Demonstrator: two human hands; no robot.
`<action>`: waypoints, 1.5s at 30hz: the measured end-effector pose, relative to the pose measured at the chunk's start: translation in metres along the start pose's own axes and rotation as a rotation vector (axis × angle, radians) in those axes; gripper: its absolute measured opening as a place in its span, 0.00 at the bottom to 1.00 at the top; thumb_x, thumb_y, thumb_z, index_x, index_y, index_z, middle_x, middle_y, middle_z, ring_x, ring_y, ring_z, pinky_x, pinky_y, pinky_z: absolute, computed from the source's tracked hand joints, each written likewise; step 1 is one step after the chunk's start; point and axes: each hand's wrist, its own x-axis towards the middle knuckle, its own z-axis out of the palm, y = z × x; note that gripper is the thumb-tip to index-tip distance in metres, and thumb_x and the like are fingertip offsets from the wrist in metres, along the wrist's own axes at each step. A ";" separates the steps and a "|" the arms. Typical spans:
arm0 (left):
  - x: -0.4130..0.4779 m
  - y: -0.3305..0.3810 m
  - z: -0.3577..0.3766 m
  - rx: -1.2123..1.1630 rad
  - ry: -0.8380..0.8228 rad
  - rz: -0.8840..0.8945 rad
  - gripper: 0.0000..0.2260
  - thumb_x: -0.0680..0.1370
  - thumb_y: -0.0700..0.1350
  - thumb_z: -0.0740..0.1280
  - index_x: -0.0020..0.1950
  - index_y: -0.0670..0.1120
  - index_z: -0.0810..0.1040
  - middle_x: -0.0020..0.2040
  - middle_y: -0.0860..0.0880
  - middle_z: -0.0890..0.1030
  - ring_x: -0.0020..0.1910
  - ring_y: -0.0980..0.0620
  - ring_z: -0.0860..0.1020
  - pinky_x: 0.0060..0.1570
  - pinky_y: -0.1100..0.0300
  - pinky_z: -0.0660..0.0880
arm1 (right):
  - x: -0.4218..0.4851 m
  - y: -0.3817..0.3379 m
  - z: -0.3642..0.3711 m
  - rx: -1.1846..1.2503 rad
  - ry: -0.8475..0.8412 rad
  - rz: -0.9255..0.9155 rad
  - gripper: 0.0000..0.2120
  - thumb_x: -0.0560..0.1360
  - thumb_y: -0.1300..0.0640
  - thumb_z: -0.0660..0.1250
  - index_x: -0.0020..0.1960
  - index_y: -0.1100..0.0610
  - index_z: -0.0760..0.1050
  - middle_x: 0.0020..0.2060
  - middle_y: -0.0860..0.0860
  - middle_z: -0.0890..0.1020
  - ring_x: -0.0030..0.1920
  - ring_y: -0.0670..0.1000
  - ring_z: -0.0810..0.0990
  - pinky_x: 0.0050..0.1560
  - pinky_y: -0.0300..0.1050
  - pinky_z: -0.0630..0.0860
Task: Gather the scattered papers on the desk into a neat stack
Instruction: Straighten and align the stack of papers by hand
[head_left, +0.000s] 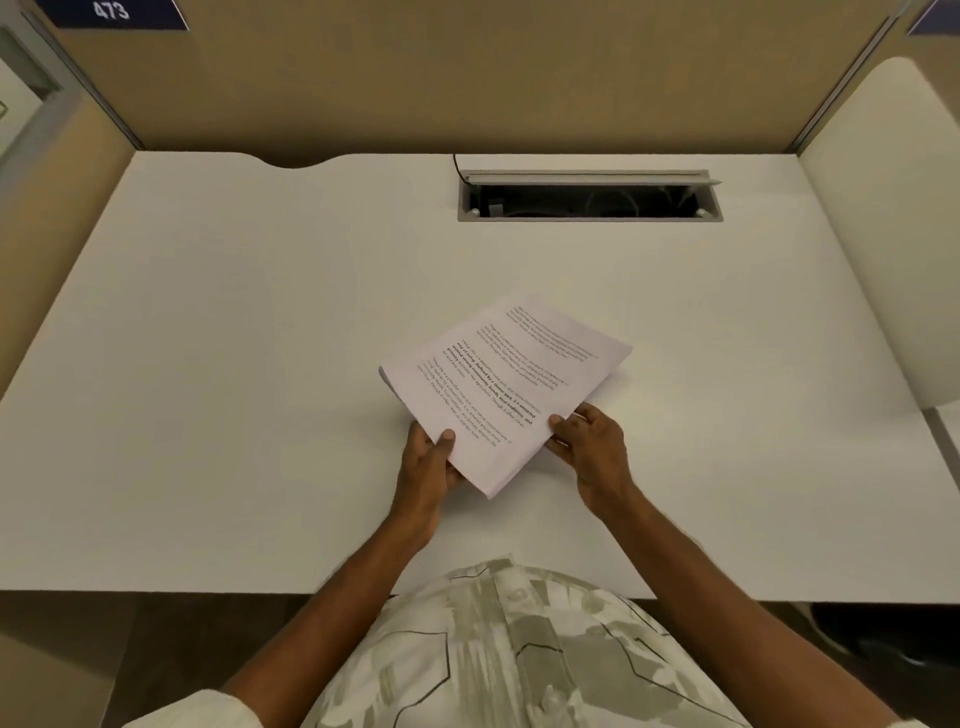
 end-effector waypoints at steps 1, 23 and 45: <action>0.005 0.006 -0.004 -0.037 -0.029 -0.001 0.18 0.82 0.38 0.66 0.70 0.52 0.71 0.65 0.50 0.82 0.59 0.51 0.83 0.49 0.53 0.83 | 0.000 -0.004 -0.002 -0.026 -0.004 -0.037 0.13 0.81 0.69 0.67 0.65 0.64 0.77 0.58 0.58 0.87 0.58 0.57 0.87 0.57 0.50 0.85; 0.042 0.103 0.011 0.755 -0.168 0.518 0.15 0.86 0.48 0.55 0.72 0.44 0.67 0.65 0.47 0.77 0.60 0.53 0.78 0.57 0.58 0.79 | -0.008 -0.040 -0.010 -0.237 0.009 -0.641 0.13 0.83 0.63 0.67 0.60 0.48 0.82 0.55 0.46 0.88 0.56 0.49 0.86 0.58 0.42 0.82; 0.010 0.073 0.034 0.416 -0.079 0.639 0.20 0.81 0.51 0.66 0.70 0.54 0.63 0.63 0.53 0.77 0.61 0.57 0.79 0.53 0.62 0.81 | -0.007 -0.014 -0.051 -0.585 0.029 -0.739 0.10 0.86 0.62 0.63 0.63 0.54 0.79 0.56 0.42 0.85 0.57 0.44 0.83 0.59 0.42 0.81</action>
